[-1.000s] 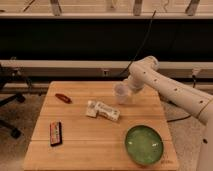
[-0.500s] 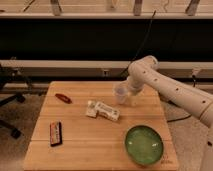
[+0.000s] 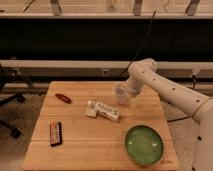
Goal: Place the ceramic cup in the ceramic bowl
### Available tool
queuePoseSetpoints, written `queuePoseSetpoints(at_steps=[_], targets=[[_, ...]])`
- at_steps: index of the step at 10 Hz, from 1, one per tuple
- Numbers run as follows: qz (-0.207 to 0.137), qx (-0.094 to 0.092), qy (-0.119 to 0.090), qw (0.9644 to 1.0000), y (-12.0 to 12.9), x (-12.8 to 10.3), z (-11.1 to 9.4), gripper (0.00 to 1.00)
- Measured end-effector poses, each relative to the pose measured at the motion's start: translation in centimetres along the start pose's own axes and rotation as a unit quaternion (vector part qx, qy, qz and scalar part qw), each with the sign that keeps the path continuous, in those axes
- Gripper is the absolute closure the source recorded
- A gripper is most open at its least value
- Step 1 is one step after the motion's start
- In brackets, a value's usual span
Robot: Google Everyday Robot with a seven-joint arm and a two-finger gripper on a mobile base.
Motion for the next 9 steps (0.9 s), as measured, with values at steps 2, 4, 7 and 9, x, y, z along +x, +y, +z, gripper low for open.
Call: queuePoseSetpoints(at_steps=[2, 4, 7, 9], targets=[[0.001, -0.011, -0.003, 0.9999, 0.3, 0.2, 1.3, 0.28], [-0.002, -0.017, -0.006, 0.9998, 0.4, 0.3, 1.9, 0.49], [-0.012, -0.008, -0.01, 0.9998, 0.7, -0.2, 1.4, 0.79], [-0.02, 0.02, -0.013, 0.9995, 0.5, -0.7, -0.3, 0.97]])
